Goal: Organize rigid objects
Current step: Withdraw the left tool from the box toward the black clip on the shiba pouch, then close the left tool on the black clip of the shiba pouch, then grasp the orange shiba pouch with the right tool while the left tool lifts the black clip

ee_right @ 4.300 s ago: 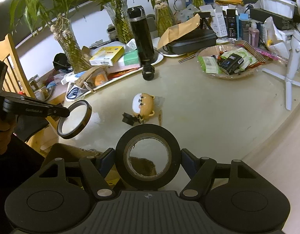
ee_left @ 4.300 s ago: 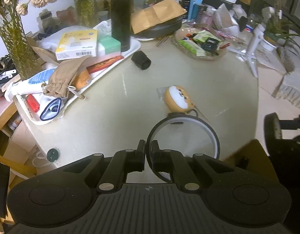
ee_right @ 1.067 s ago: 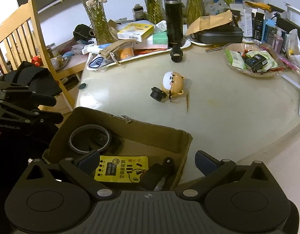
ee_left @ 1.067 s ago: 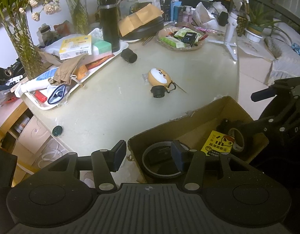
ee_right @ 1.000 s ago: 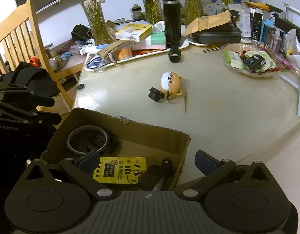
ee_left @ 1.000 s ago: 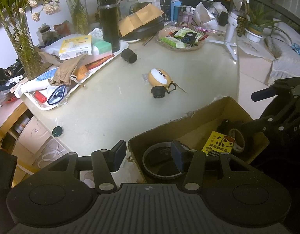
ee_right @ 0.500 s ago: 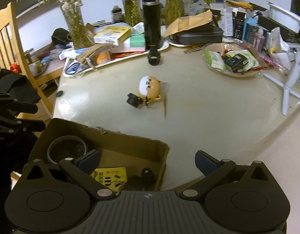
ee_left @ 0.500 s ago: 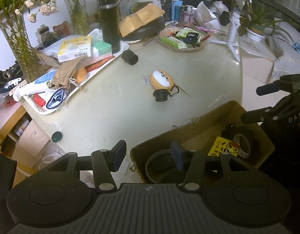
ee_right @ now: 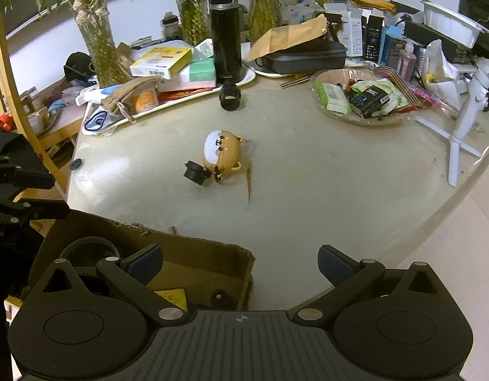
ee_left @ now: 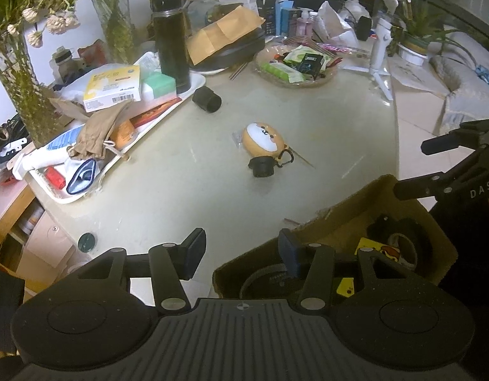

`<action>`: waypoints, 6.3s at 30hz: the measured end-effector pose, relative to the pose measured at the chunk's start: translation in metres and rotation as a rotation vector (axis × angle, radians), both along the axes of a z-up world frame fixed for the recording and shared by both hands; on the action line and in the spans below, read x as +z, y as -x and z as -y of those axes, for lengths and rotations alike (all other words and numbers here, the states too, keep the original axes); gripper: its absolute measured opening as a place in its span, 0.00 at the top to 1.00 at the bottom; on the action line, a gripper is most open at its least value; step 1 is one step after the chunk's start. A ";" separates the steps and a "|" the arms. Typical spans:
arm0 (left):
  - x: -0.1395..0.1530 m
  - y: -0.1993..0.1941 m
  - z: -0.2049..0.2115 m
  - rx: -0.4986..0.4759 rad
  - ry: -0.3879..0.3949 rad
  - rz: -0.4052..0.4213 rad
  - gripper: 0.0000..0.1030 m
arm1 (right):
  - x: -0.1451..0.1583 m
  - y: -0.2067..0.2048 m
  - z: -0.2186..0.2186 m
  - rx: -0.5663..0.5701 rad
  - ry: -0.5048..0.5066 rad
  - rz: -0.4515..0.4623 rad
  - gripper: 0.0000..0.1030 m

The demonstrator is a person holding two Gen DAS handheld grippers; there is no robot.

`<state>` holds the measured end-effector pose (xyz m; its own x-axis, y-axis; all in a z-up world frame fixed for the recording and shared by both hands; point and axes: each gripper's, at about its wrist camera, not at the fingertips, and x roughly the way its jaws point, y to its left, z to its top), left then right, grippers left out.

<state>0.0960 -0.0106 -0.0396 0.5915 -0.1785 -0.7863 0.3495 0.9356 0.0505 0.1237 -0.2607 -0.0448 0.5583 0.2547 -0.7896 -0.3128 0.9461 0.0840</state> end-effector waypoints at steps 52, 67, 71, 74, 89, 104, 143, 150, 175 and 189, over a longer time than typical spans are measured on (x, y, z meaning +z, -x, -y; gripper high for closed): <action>-0.056 -0.113 0.042 -0.046 0.058 -0.094 0.52 | -0.003 -0.009 0.050 -0.114 -0.137 0.009 0.00; -0.085 -0.153 0.047 -0.014 0.105 -0.212 0.52 | -0.004 -0.010 0.053 -0.121 -0.159 0.003 0.00; -0.091 -0.160 0.048 0.007 0.098 -0.253 0.63 | -0.003 -0.010 0.053 -0.123 -0.158 0.003 0.00; -0.091 -0.161 0.047 0.014 0.096 -0.255 0.72 | -0.004 -0.009 0.054 -0.120 -0.156 0.004 0.00; -0.061 -0.140 0.034 0.005 0.139 -0.210 0.72 | -0.001 -0.010 0.041 -0.094 -0.097 0.016 0.00; -0.023 -0.099 -0.002 0.054 0.178 -0.110 0.72 | 0.008 -0.026 0.004 0.010 -0.055 0.024 0.00; 0.008 -0.030 -0.048 0.048 0.261 -0.056 0.72 | -0.035 -0.156 -0.059 0.181 -0.120 -0.109 0.09; 0.006 -0.028 -0.049 0.044 0.272 -0.064 0.72 | -0.054 -0.179 -0.070 0.169 -0.122 -0.146 0.18; 0.007 -0.020 -0.048 0.039 0.267 -0.067 0.72 | -0.064 -0.189 -0.064 0.119 -0.106 -0.174 0.46; 0.016 -0.010 -0.045 0.022 0.249 -0.053 0.72 | -0.026 -0.155 -0.041 0.127 -0.140 -0.124 0.46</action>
